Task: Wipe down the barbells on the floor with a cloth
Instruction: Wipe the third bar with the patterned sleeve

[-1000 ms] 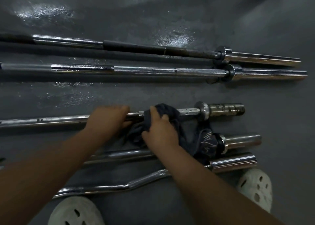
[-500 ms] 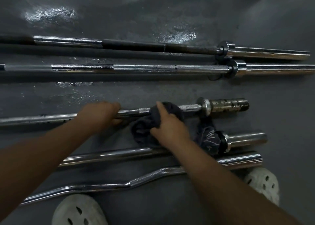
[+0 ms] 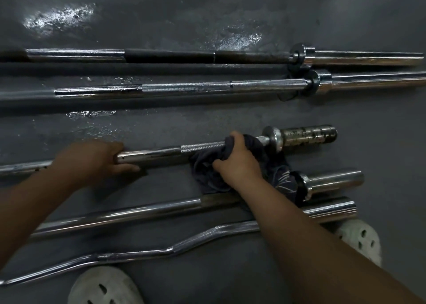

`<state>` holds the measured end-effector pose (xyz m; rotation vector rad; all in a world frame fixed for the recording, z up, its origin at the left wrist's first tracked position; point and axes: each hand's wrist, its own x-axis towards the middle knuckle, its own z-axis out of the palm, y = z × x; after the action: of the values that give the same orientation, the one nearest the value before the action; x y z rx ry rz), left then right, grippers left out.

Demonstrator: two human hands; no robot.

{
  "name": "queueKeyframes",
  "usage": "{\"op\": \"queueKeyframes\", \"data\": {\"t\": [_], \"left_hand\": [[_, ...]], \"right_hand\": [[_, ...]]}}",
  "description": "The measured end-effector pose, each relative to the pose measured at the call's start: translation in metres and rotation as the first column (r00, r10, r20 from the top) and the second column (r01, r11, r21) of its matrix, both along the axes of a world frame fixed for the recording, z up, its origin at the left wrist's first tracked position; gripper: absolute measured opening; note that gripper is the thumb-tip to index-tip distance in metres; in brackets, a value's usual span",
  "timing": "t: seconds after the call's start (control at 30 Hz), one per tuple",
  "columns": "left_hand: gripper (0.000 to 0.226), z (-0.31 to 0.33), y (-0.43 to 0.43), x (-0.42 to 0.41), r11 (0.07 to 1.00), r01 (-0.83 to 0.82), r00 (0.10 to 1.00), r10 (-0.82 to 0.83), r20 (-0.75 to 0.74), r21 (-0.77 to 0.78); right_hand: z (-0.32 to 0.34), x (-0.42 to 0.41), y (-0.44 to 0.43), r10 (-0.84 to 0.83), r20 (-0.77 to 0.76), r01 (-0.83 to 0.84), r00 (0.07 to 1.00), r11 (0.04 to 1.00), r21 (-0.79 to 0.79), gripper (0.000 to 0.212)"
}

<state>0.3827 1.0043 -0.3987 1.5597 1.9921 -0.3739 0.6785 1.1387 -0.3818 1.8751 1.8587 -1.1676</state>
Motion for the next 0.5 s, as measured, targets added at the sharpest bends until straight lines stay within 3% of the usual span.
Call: {"op": "queueKeyframes", "data": {"t": [0.13,0.27,0.5], "left_hand": [[0.070,-0.001,0.004,0.001,1.000,0.018,1.000,-0.018,0.006,0.019],[0.059,0.004,0.020,0.024,0.998,0.070,0.997,-0.070,-0.040,0.001],[0.055,0.000,0.065,0.087,0.989,0.135,0.991,-0.134,-0.019,0.053]], "right_hand": [[0.000,0.007,0.000,-0.020,-0.029,0.021,0.999,1.000,0.022,0.078],[0.004,0.029,0.018,-0.017,-0.001,0.017,1.000,0.999,0.050,0.087],[0.021,0.065,0.046,-0.248,0.104,0.238,0.963,0.967,0.095,0.093]]}}
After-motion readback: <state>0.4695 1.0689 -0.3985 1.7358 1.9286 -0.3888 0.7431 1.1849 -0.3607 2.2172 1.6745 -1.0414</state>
